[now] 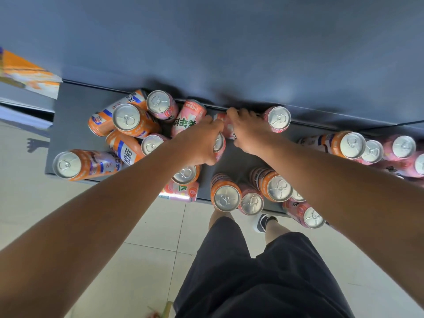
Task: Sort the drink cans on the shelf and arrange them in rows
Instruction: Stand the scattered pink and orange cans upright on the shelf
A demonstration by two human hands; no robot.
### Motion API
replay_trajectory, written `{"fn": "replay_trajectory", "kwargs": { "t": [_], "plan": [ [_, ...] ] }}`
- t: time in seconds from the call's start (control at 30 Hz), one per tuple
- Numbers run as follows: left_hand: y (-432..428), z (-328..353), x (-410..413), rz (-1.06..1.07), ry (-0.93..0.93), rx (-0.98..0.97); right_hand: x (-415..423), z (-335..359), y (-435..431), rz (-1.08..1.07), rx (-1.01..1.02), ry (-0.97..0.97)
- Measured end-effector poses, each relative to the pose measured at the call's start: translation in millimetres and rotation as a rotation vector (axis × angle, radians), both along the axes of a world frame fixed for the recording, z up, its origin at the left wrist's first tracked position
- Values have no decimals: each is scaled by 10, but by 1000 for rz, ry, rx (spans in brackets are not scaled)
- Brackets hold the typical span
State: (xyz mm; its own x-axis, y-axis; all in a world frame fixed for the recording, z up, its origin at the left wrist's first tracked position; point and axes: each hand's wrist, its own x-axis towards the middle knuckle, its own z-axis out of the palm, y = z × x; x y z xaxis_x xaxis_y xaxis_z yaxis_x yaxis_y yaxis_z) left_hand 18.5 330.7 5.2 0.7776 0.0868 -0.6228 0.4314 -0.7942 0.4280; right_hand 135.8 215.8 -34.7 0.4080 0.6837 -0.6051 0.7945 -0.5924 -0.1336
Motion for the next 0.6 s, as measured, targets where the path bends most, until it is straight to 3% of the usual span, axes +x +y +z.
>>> {"fn": "replay_trajectory", "kwargs": {
  "t": [0.27,0.6],
  "plan": [
    [-62,149,25,178,37,74,-117,103,-82,35,-6,-38],
    [-291,201,206,157,82,119,-177,520,-407,76,-131,-122]
  ]
}}
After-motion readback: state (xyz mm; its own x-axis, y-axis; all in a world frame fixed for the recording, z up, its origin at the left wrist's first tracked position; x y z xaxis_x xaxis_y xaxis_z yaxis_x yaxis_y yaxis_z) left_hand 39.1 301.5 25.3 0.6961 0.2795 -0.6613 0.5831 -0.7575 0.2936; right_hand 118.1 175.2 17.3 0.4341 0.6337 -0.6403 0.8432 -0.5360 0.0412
